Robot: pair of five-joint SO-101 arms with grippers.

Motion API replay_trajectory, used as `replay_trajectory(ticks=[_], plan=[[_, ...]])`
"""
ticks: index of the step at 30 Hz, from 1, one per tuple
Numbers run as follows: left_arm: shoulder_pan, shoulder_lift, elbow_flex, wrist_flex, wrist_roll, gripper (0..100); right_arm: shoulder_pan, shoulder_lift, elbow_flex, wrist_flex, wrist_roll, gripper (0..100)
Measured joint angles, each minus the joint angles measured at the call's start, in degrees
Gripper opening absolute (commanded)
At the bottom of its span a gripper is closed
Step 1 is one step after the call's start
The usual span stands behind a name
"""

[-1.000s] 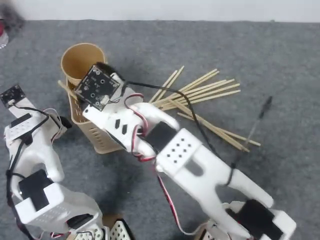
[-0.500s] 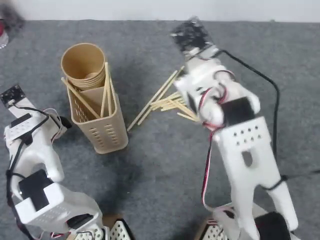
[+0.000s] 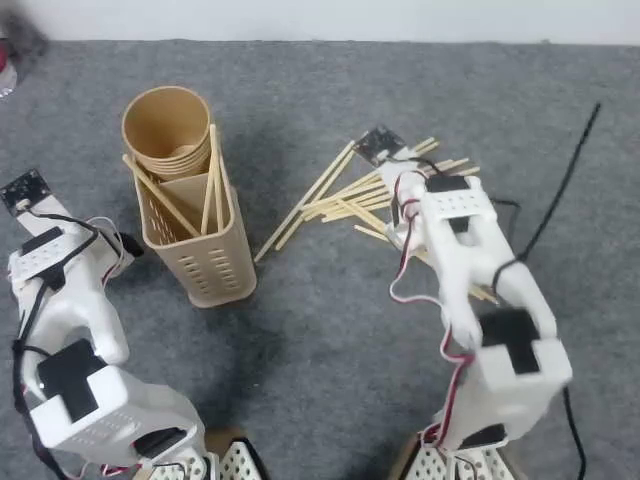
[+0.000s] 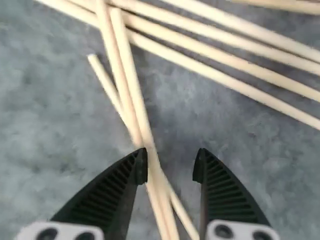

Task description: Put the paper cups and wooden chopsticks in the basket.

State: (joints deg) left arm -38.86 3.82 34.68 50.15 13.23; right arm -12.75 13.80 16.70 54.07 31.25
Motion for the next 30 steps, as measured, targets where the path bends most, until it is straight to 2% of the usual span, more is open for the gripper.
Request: replay_trajectory(ticks=[3,6,8,10,15,18,23,27,30], plan=[[0.0,0.0,0.0,0.0,0.0,26,-0.09,3.6,-2.55,-0.09,0.26,13.4],[0.0,0.0,0.0,0.0,0.0,26,0.0,4.31,-3.6,-0.09,0.26,0.0],[0.0,0.0,0.0,0.0,0.0,26,0.0,4.4,-3.69,-0.35,0.26,3.2],[0.0,0.0,0.0,0.0,0.0,26,0.0,4.4,-3.69,-0.35,0.35,0.2],[0.0,0.0,0.0,0.0,0.0,26,0.0,4.4,-3.78,-0.44,1.23,0.6],[0.0,0.0,0.0,0.0,0.0,26,-0.09,3.52,-5.98,3.08,2.81,0.6],[0.0,0.0,0.0,0.0,0.0,26,-0.18,-9.05,-13.8,15.38,3.25,0.6],[0.0,0.0,0.0,0.0,0.0,26,-1.67,-23.03,-15.3,21.36,2.73,0.6],[0.0,0.0,0.0,0.0,0.0,26,-6.95,-31.74,-11.6,20.31,-5.36,0.6]])
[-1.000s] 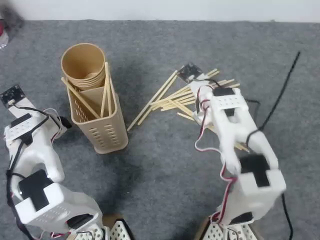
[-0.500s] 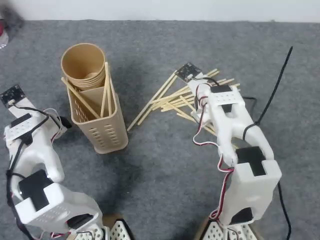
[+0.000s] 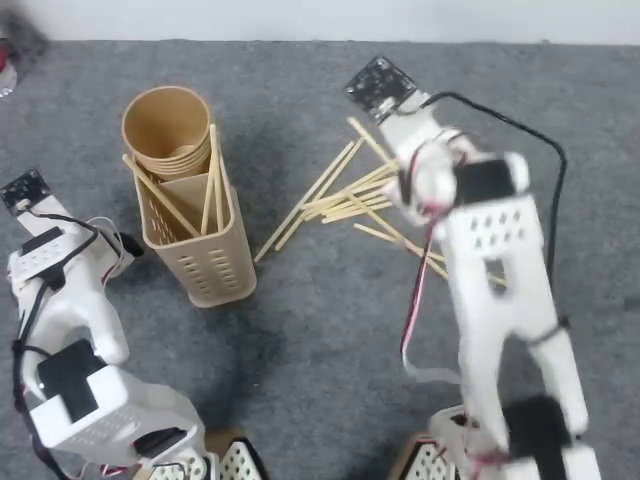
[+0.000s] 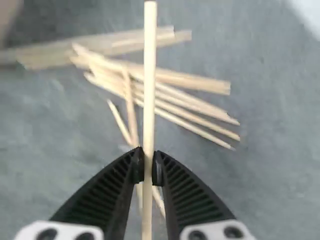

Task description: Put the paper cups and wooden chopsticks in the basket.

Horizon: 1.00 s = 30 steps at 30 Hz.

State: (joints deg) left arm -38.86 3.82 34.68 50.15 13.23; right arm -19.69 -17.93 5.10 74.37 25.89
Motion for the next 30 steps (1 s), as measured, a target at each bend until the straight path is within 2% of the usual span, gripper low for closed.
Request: replay_trajectory(ticks=[4,10,13,22,27,28,30], plan=[[0.0,0.0,0.0,0.0,0.0,26,-10.81,-8.62,11.34,-12.57,-13.63,0.6],[0.0,0.0,0.0,0.0,0.0,26,-26.73,-20.48,17.85,-38.95,-15.56,0.6],[0.0,0.0,0.0,0.0,0.0,26,-31.38,-22.15,17.05,-49.23,-15.38,0.6],[0.0,0.0,0.0,0.0,0.0,26,-44.04,-12.04,6.42,-54.77,-14.15,0.6],[0.0,0.0,0.0,0.0,0.0,26,-44.48,-3.69,5.36,-58.55,-13.8,0.7],[0.0,0.0,0.0,0.0,0.0,26,-44.22,-2.9,5.36,-58.81,-13.8,2.0],[0.0,0.0,0.0,0.0,0.0,26,-44.04,-2.46,5.36,-58.99,-13.8,11.3]])
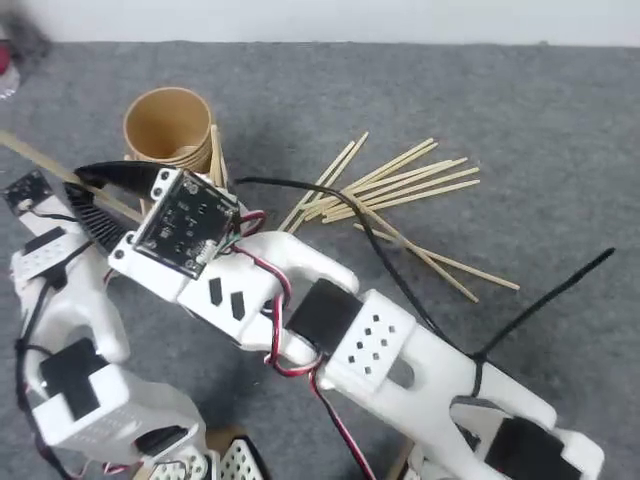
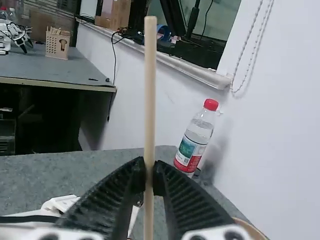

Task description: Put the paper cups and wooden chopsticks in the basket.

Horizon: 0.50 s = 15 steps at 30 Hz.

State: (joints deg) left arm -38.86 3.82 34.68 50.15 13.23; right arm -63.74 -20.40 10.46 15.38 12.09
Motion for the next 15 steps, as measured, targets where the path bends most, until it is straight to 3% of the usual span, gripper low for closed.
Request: replay_trajectory(ticks=[3,9,15], plan=[[0.0,0.0,0.0,0.0,0.0,26,0.09,0.0,-0.09,0.88,0.0,25.8],[-0.09,0.0,0.0,0.0,0.0,26,0.18,0.0,-5.45,11.25,0.0,21.5],[-0.09,0.0,0.0,0.0,0.0,26,10.55,-6.15,-11.69,22.77,0.0,21.3]])
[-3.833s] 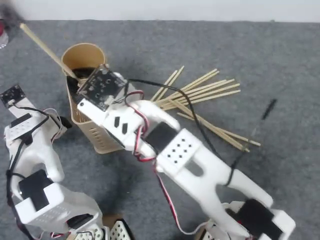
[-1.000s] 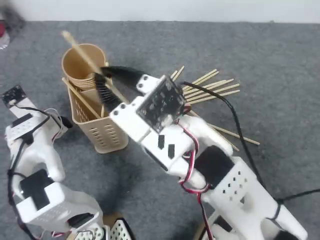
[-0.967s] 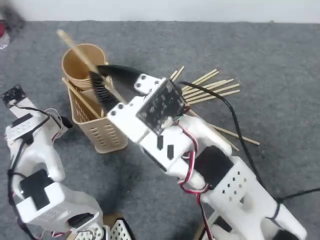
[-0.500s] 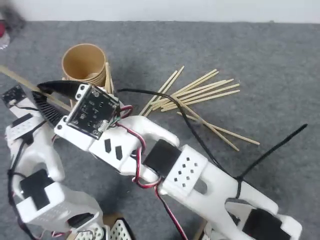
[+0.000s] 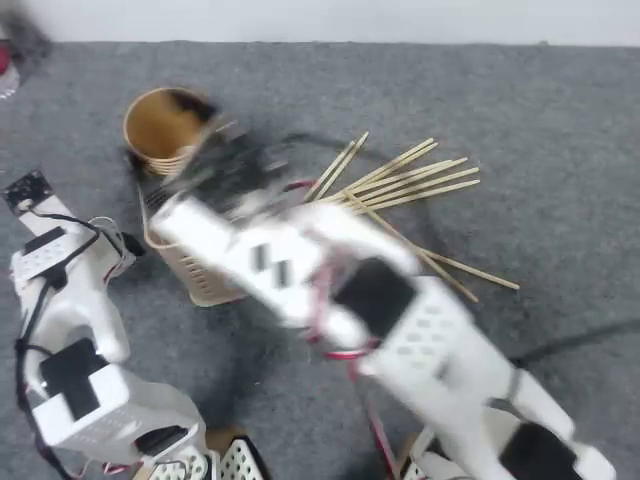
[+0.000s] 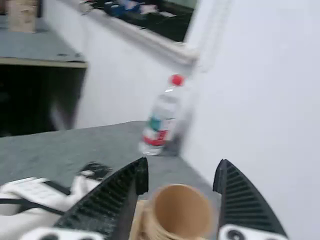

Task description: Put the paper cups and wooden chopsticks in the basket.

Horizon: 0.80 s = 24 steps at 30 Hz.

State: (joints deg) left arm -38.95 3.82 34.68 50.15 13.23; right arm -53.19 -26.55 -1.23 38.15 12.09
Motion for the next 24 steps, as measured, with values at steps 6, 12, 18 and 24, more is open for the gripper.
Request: replay_trajectory(ticks=[6,12,18,24], plan=[[0.0,0.0,0.0,0.0,0.0,26,16.97,-7.38,-0.44,19.34,0.0,21.2],[0.0,0.0,0.0,0.0,0.0,26,31.38,-5.45,14.15,26.11,7.03,21.2],[0.0,0.0,0.0,0.0,0.0,26,36.4,4.48,33.14,18.37,18.37,16.1],[0.0,0.0,0.0,0.0,0.0,26,36.92,16.97,35.08,11.34,22.95,13.2]])
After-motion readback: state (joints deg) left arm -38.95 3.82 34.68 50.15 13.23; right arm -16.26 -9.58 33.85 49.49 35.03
